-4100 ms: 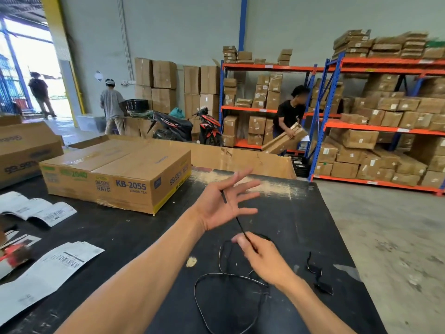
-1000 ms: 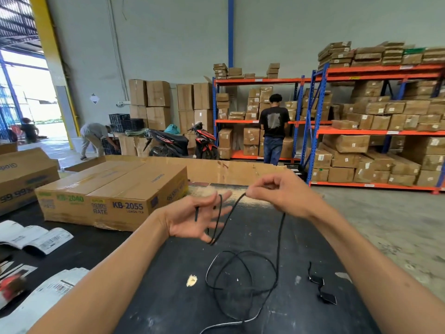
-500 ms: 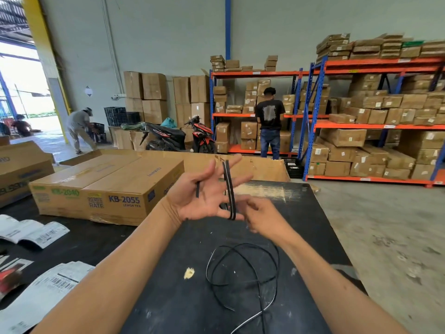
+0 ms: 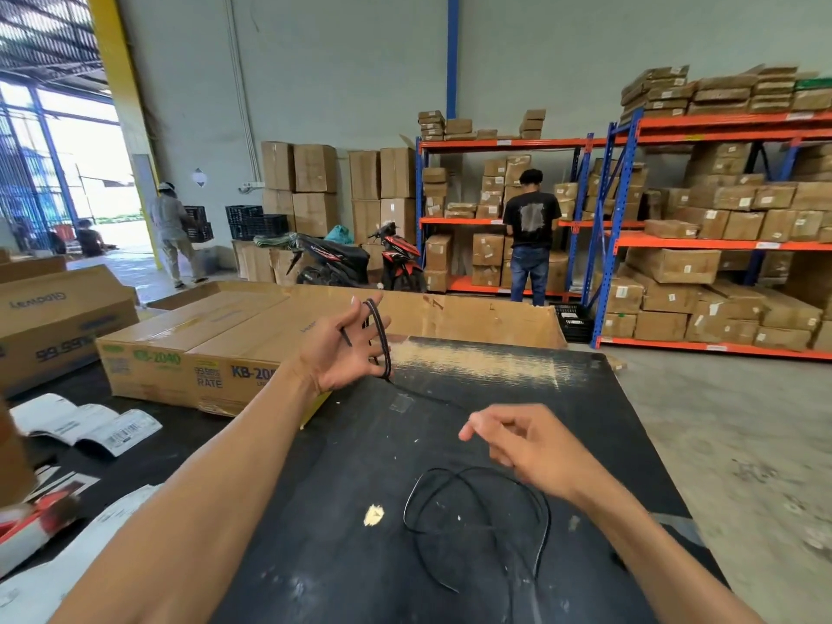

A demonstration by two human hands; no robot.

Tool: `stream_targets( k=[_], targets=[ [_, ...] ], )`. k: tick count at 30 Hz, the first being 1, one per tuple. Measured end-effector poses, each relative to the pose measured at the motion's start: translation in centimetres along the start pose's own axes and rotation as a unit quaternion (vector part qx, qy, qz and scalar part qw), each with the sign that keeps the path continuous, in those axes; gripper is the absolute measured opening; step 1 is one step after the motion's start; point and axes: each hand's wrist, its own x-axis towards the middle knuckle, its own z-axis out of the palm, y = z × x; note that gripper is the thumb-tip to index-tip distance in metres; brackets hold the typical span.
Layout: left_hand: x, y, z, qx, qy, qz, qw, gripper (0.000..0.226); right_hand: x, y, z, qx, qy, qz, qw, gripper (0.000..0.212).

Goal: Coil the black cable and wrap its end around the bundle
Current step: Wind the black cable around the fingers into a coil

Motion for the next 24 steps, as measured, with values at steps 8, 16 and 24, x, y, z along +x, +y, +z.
stream_targets(
  k=[8, 16, 24],
  targets=[
    [-1.9, -4.6, 2.6, 0.114, -0.120, -0.175, 0.971, 0.042, 4.0, -7.1, -6.1, 0.044, 0.114, -0.063, 0.990, 0.025],
    [-3.9, -6.6, 7.9, 0.105, -0.330, -0.246, 0.905, 0.057, 8.0, -3.6, -6.6, -0.003, 0.166, -0.012, 0.986, 0.032],
    [-2.0, -1.9, 8.5, 0.009, -0.349, -0.073, 0.934, 0.058, 4.9, 2.7, 0.5, 0.023, 0.031, 0.099, 0.994, 0.027]
  ],
)
